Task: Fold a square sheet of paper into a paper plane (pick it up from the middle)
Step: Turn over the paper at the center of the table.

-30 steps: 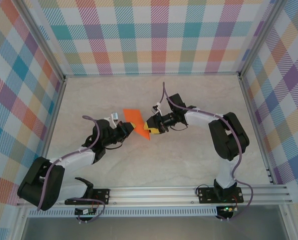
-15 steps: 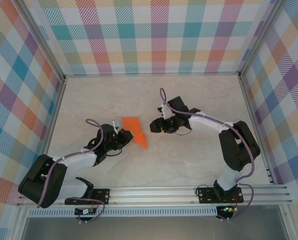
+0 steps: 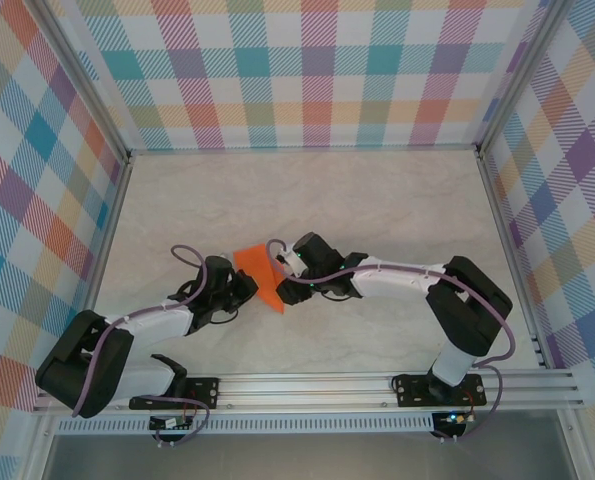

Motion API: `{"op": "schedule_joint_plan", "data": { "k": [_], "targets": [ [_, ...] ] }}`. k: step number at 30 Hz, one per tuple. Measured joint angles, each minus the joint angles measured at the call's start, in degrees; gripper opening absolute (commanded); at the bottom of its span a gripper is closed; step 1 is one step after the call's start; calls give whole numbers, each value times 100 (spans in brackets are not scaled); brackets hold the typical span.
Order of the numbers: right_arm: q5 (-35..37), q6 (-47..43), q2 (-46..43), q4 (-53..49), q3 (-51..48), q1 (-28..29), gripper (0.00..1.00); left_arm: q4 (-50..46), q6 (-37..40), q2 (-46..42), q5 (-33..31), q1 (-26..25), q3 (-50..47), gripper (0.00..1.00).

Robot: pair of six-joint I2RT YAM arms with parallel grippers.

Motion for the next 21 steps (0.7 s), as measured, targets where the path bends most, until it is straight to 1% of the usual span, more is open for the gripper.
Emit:
{"op": "schedule_joint_plan", "data": {
  "k": [3, 4, 7, 9, 17, 21],
  "targets": [
    [-48, -46, 68, 184, -28, 42, 40, -61, 0, 44, -37, -2, 0, 0],
    [-50, -35, 107, 232, -20, 39, 41, -61, 0, 46, -37, -2, 2, 0],
    [37, 151, 273, 284, 44, 39, 48, -81, 2, 44, -37, -7, 42, 0],
    [146, 302, 328, 269, 87, 39, 48, -83, 4, 31, -31, -28, 76, 0],
    [374, 852, 398, 260, 275, 39, 39, -79, 50, 162, 72, -133, 389, 0],
    [459, 1051, 498, 258, 299, 39, 30, -85, 70, 481, 70, -190, 695, 0]
  ]
}}
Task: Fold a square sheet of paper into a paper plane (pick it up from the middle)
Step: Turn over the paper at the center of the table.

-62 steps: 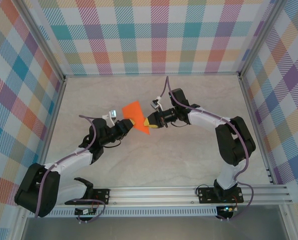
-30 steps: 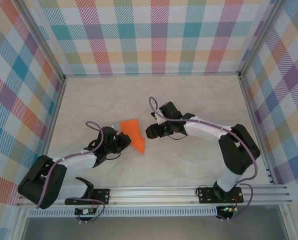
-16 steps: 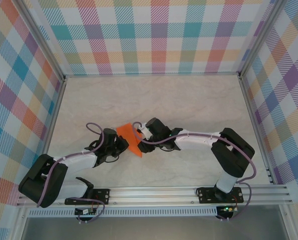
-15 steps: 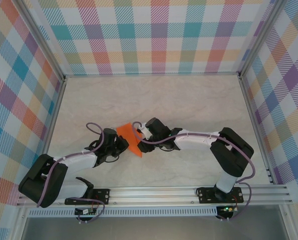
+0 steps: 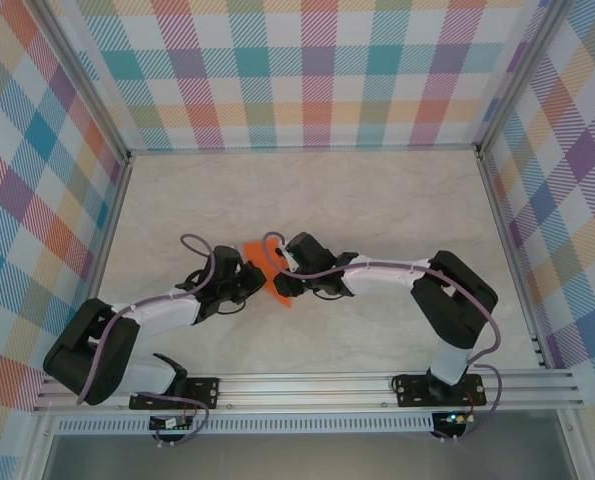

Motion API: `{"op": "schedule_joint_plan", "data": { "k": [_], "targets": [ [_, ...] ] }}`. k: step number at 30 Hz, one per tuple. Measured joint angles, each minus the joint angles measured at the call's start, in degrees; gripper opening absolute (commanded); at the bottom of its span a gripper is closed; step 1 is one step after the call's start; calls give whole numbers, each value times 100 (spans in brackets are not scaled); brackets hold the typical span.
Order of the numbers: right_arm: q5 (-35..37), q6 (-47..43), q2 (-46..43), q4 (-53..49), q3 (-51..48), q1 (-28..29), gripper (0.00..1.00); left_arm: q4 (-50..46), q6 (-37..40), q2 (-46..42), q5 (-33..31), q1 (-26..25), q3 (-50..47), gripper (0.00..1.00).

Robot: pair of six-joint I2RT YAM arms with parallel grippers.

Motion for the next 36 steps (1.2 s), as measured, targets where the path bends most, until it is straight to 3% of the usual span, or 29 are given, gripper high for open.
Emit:
{"op": "schedule_joint_plan", "data": {
  "k": [7, 28, 36],
  "targets": [
    [74, 275, 315, -149, 127, -26, 21, -96, 0, 459, -2, -125, 315, 0],
    [70, 592, 621, -260, 216, -293, 16, -87, 24, 944, 46, -186, 560, 4],
    [55, 525, 492, -170, 94, -304, 23, -304, 44, 1078, 22, -186, 789, 1]
  ]
}}
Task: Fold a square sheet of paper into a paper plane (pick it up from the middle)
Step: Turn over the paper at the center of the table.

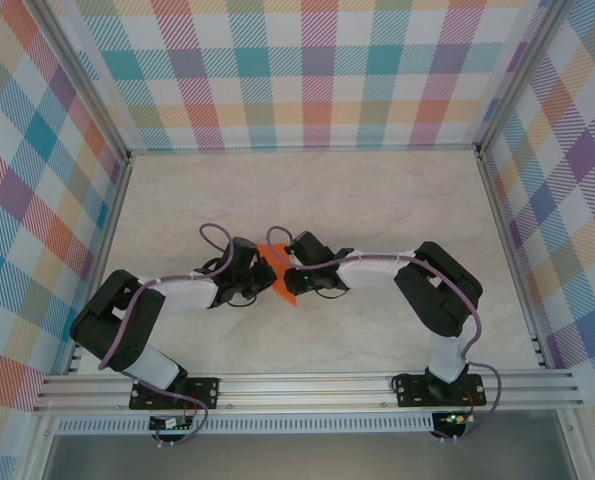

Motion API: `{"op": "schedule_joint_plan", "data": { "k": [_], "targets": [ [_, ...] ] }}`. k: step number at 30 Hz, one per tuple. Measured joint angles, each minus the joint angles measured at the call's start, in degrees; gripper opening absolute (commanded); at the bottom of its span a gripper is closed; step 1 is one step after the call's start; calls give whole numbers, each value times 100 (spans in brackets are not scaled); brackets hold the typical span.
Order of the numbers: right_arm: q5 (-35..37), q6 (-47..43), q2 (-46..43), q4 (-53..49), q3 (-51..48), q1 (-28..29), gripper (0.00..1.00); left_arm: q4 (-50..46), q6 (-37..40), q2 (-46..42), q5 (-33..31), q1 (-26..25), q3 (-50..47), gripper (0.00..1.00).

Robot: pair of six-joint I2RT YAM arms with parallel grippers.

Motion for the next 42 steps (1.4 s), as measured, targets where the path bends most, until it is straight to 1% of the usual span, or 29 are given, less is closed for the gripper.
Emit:
{"op": "schedule_joint_plan", "data": {
  "k": [6, 9, 11, 15, 19, 28, 36, 42],
  "targets": [
    [-2, -343, -551, 365, -459, 2, 32, -343, -31, 26, -31, -2, 197, 1],
    [0, -621, -765, 656, -704, 13, 38, -546, -70, 31, -44, -2, 291, 1],
    [2, -863, -844, 841, -852, 52, 42, -623, -90, 31, -44, -2, 343, 0],
    [68, -1388, -855, 1202, -1082, 249, 46, -739, -166, 44, -44, -2, 411, 0],
    [59, -1816, -855, 1565, -1285, 393, 46, -855, -240, 96, -44, -2, 446, 0],
    [92, -2514, -802, 2293, -1357, 601, 47, -944, -396, 118, -35, -2, 498, 0],
    [107, -2771, -463, 2660, -1388, 621, 47, -1003, -531, 116, -20, -2, 505, 0],
    [146, -2830, -236, 2959, -1436, 621, 43, -1060, -575, 103, -33, 0, 505, 0]
  ]
}}
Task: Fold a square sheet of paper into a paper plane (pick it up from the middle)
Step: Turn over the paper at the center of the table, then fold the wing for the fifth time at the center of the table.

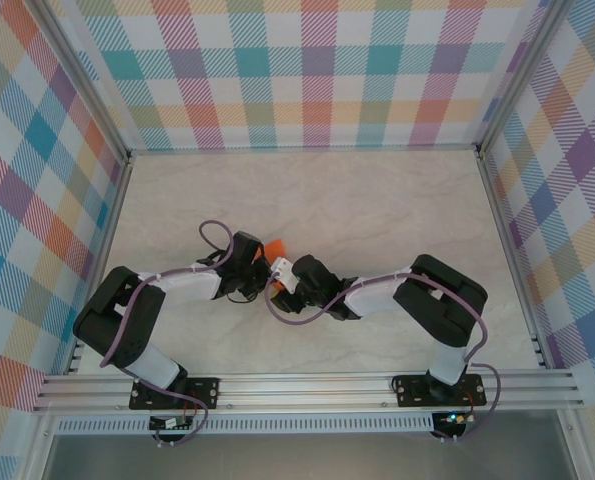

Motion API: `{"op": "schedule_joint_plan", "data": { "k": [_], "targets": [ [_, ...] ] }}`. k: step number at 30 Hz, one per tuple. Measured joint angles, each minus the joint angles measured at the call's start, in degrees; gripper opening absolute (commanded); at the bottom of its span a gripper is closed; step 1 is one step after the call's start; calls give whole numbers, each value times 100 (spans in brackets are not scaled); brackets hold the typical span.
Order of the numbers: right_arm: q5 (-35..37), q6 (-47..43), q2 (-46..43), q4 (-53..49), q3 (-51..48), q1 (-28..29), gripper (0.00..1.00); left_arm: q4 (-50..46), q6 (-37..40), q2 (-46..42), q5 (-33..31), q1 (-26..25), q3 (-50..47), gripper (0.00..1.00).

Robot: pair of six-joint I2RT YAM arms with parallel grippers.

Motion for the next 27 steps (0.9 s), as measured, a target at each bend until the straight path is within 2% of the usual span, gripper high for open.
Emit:
{"op": "schedule_joint_plan", "data": {
  "k": [5, 17, 27],
  "targets": [
    [94, 2, 85, 280, -17, 0, 37, -92, -79, -52, -9, 0, 0, 0],
    [306, 136, 155, 828, -487, -11, 37, -216, -109, -315, 15, 7, -2, 0],
    [302, 151, 122, 857, -498, -35, 32, -216, -210, -315, 11, 11, -2, 0]
  ]
}}
